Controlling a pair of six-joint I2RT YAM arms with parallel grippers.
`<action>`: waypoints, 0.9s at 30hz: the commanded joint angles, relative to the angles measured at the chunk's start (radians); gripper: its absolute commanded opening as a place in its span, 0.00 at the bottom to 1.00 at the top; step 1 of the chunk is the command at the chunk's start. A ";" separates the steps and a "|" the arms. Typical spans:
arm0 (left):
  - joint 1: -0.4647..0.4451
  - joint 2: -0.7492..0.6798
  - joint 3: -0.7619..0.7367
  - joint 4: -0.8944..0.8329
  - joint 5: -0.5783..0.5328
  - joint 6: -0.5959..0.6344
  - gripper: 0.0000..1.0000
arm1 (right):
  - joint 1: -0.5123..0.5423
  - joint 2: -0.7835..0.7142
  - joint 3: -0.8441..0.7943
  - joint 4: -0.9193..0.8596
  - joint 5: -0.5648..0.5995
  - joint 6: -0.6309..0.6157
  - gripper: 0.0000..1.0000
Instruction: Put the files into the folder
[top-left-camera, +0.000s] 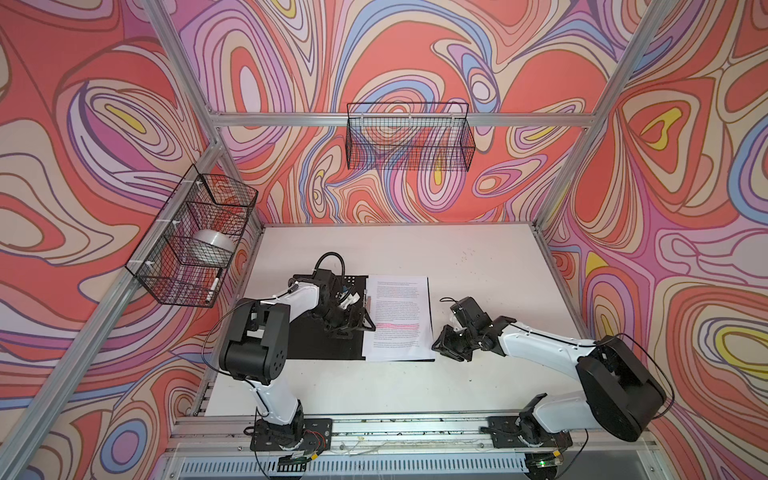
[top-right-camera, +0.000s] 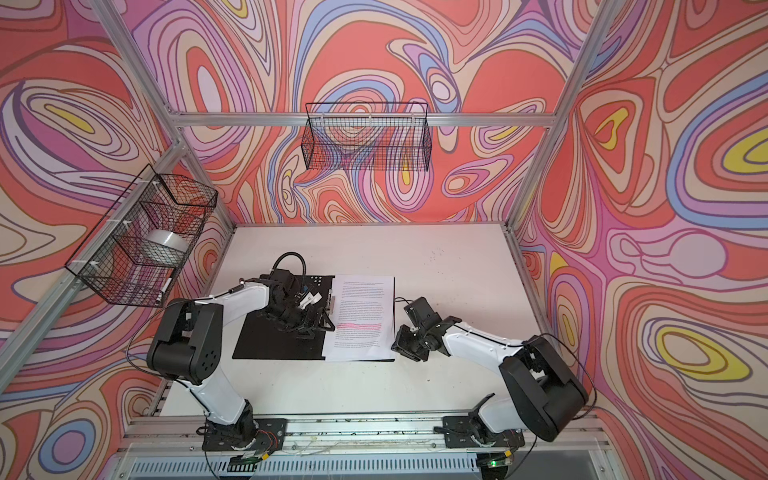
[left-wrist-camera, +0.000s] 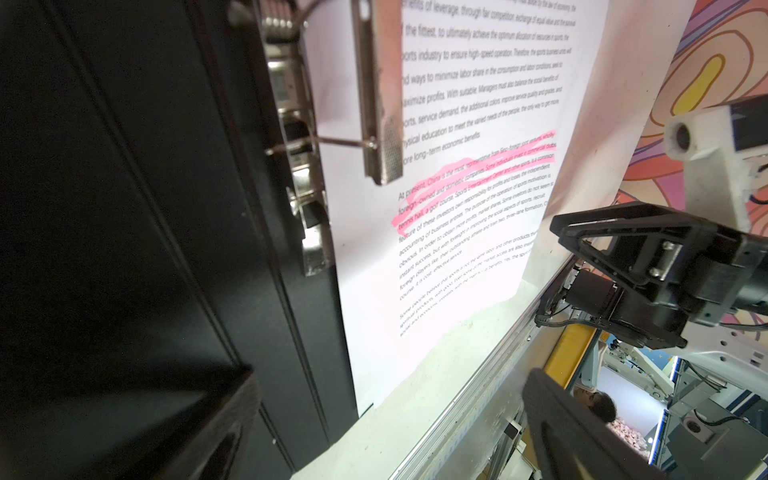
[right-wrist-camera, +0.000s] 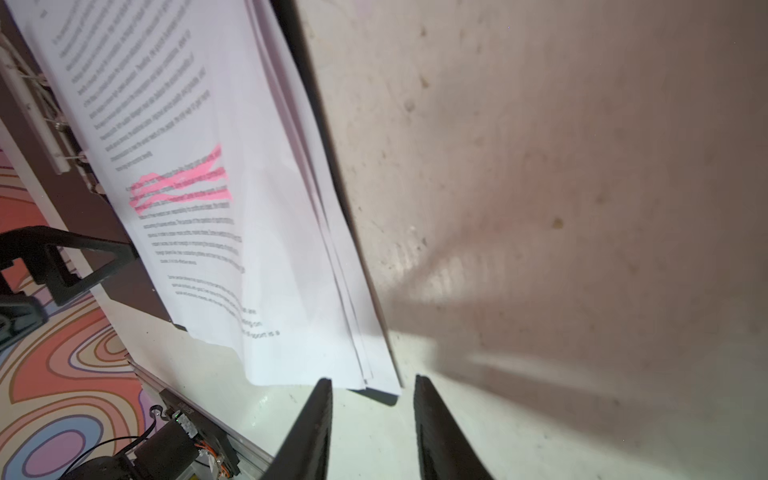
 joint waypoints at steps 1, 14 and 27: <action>-0.010 0.042 -0.025 0.003 -0.034 0.030 1.00 | 0.005 0.033 -0.013 0.043 -0.022 0.008 0.35; -0.010 0.050 -0.025 0.008 -0.031 0.023 1.00 | 0.011 0.075 -0.041 0.121 -0.097 0.019 0.35; -0.010 0.051 -0.028 0.012 -0.025 0.018 1.00 | 0.014 0.088 -0.030 0.172 -0.133 0.016 0.28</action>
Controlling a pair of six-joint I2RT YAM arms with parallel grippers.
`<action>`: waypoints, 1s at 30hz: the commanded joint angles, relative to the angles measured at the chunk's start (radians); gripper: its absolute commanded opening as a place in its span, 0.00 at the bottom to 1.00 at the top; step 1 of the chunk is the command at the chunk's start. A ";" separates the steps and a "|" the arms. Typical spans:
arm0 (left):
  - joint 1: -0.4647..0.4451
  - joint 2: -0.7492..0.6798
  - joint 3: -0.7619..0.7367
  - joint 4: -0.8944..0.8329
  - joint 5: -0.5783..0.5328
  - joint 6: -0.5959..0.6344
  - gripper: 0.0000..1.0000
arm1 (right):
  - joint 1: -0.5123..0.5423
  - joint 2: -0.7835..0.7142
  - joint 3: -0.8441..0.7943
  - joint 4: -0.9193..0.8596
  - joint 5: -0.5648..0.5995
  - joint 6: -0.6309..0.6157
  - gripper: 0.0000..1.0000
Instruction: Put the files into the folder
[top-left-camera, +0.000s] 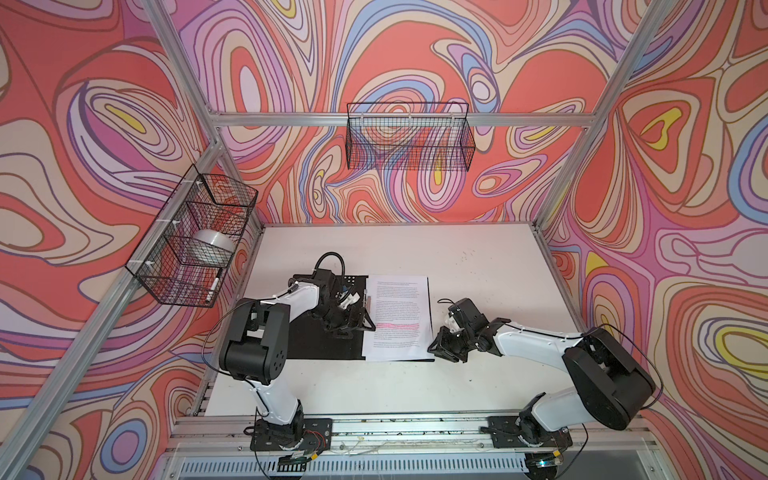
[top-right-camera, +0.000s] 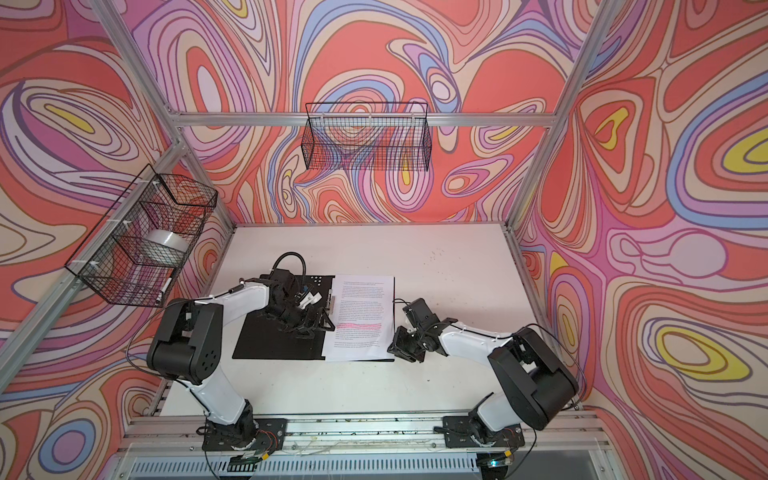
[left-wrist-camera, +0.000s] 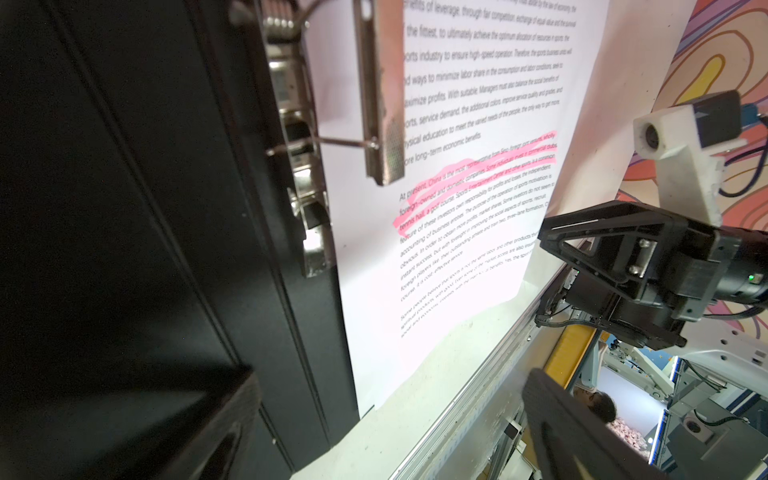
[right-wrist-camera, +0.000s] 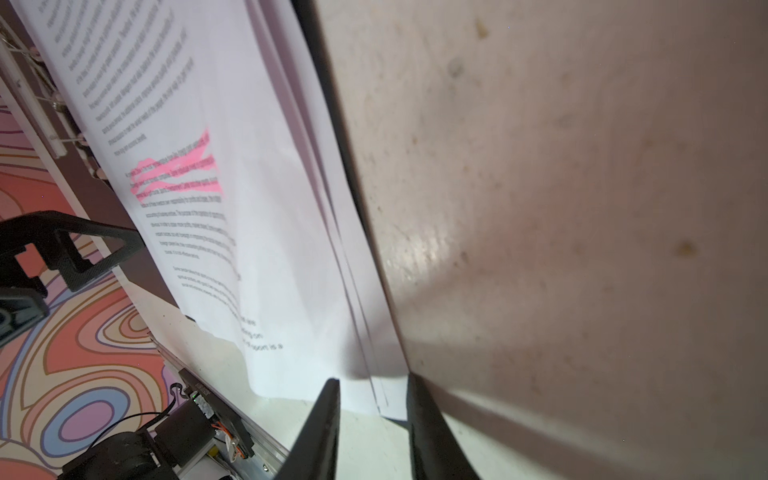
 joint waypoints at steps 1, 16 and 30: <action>-0.010 0.050 -0.028 0.014 -0.027 0.018 1.00 | 0.015 0.036 -0.007 0.065 -0.051 0.003 0.28; -0.010 0.053 -0.028 0.016 -0.016 0.012 1.00 | 0.033 0.025 0.024 0.039 -0.055 -0.020 0.30; -0.010 0.054 -0.016 0.019 -0.017 0.002 1.00 | 0.050 -0.018 0.111 -0.136 0.045 -0.068 0.34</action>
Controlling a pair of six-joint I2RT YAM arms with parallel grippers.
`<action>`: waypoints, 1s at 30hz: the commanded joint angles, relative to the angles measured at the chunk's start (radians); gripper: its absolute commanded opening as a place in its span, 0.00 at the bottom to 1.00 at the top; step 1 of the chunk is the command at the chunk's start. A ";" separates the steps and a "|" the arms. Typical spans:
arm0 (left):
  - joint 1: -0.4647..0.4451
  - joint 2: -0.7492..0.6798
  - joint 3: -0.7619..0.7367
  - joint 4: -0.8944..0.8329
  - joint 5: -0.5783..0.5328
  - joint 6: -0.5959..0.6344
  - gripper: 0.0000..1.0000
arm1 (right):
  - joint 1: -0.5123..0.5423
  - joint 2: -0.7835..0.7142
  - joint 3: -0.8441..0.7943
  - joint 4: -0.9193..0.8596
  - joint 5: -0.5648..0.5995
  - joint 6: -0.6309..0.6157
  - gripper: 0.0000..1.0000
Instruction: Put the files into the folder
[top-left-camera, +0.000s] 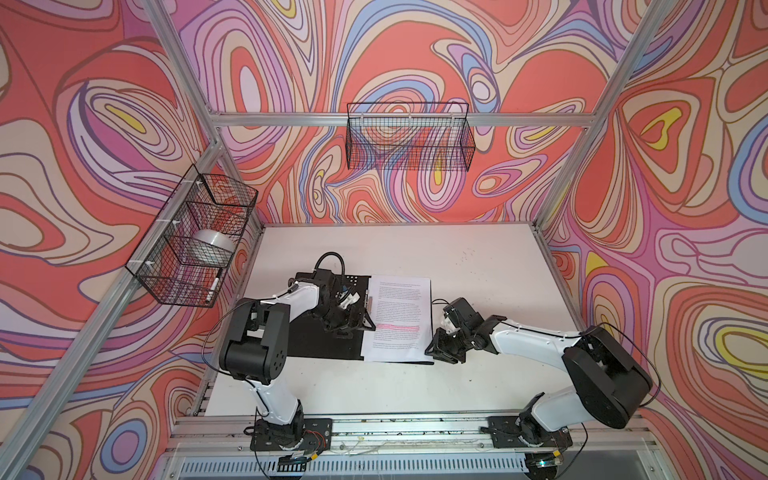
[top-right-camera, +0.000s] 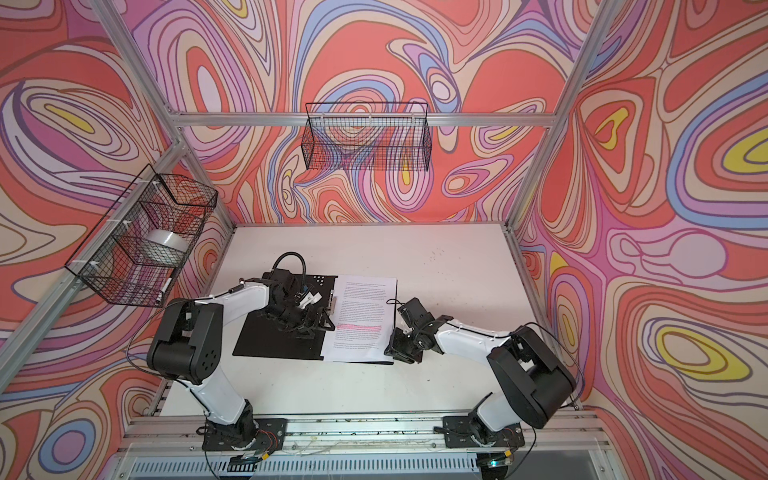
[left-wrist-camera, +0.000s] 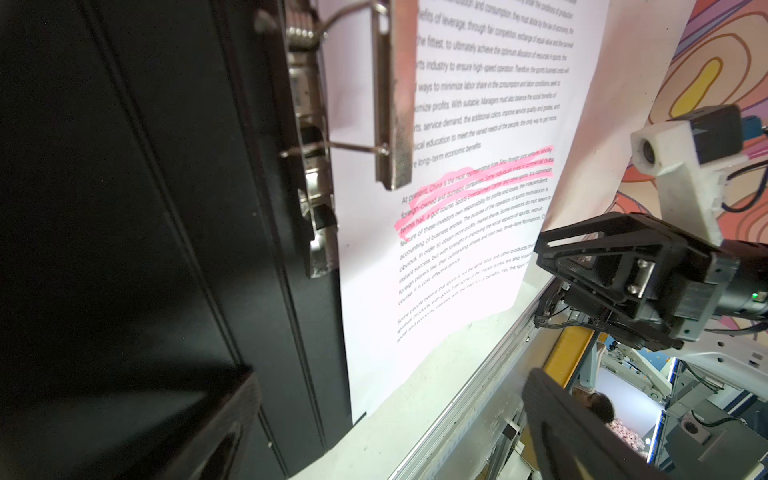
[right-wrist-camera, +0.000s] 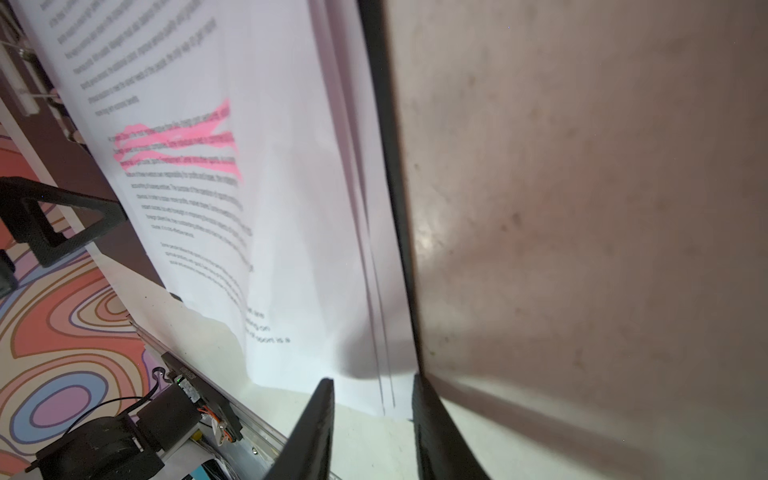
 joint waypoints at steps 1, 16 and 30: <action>-0.011 0.049 -0.015 0.016 -0.024 0.007 1.00 | 0.009 -0.029 0.052 -0.048 0.037 -0.034 0.34; -0.011 0.035 -0.006 -0.004 -0.036 0.030 1.00 | 0.008 0.015 0.134 -0.126 0.122 -0.073 0.35; 0.005 -0.136 0.122 0.049 -0.227 0.046 1.00 | -0.173 0.242 0.479 -0.202 0.178 -0.294 0.33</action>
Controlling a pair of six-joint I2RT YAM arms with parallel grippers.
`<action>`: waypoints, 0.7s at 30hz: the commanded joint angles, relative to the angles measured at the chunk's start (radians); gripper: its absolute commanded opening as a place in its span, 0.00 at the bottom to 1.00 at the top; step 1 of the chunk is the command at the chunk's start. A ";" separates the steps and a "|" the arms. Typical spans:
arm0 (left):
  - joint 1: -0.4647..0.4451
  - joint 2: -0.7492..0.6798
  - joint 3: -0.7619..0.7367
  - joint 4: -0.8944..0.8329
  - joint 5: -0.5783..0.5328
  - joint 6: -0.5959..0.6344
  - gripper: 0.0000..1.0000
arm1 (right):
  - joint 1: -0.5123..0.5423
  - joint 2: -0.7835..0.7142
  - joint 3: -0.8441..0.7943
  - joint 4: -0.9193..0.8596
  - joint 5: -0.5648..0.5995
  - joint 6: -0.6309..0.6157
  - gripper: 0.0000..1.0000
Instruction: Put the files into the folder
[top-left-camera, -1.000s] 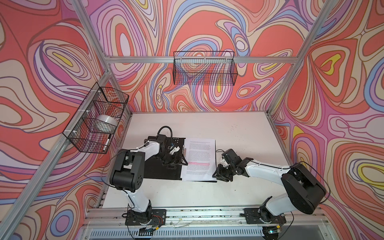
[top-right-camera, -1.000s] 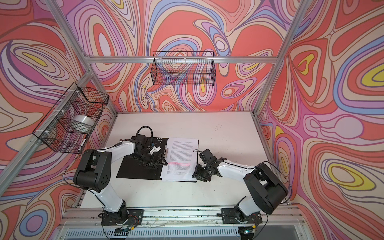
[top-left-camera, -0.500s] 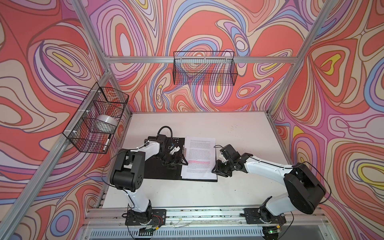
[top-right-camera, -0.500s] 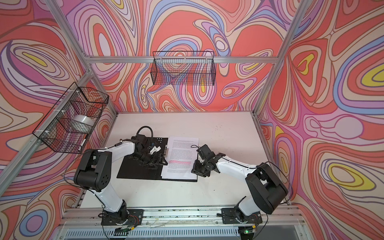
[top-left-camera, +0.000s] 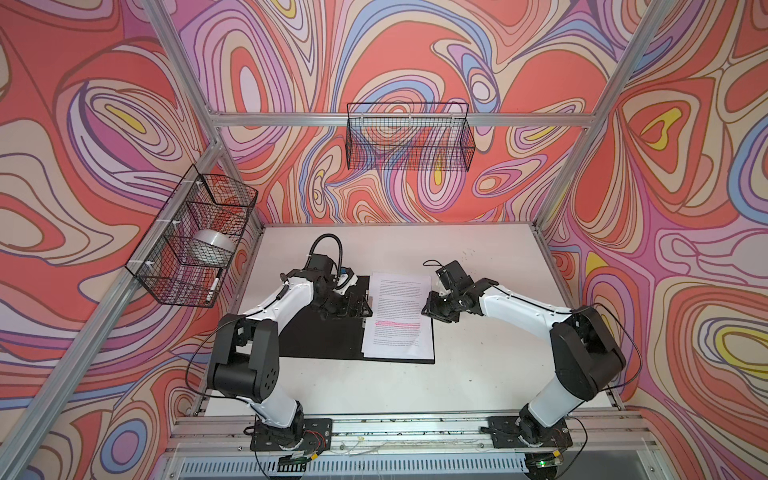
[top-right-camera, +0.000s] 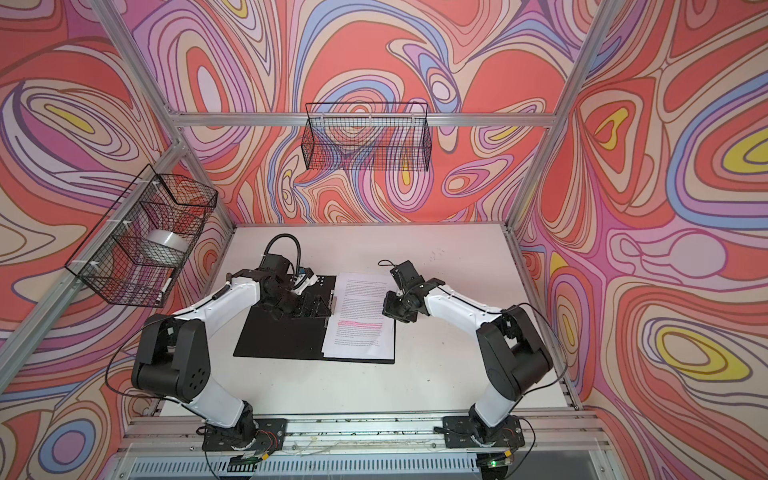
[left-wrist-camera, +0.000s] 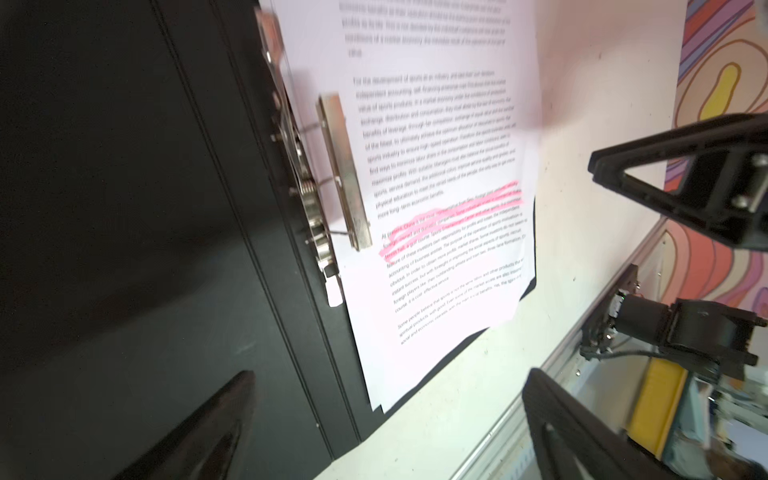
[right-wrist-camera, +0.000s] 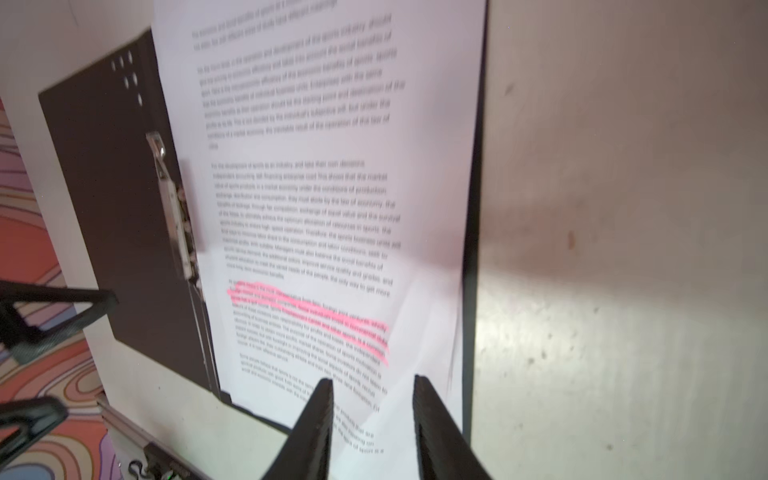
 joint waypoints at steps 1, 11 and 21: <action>0.005 0.019 0.021 0.055 -0.065 -0.036 1.00 | -0.060 0.066 0.083 -0.011 -0.003 -0.116 0.33; 0.007 0.147 0.056 0.170 -0.052 -0.115 1.00 | -0.071 0.400 0.524 -0.102 0.027 -0.411 0.31; 0.020 0.228 0.054 0.245 -0.006 -0.169 1.00 | -0.072 0.667 0.799 -0.048 0.001 -0.465 0.31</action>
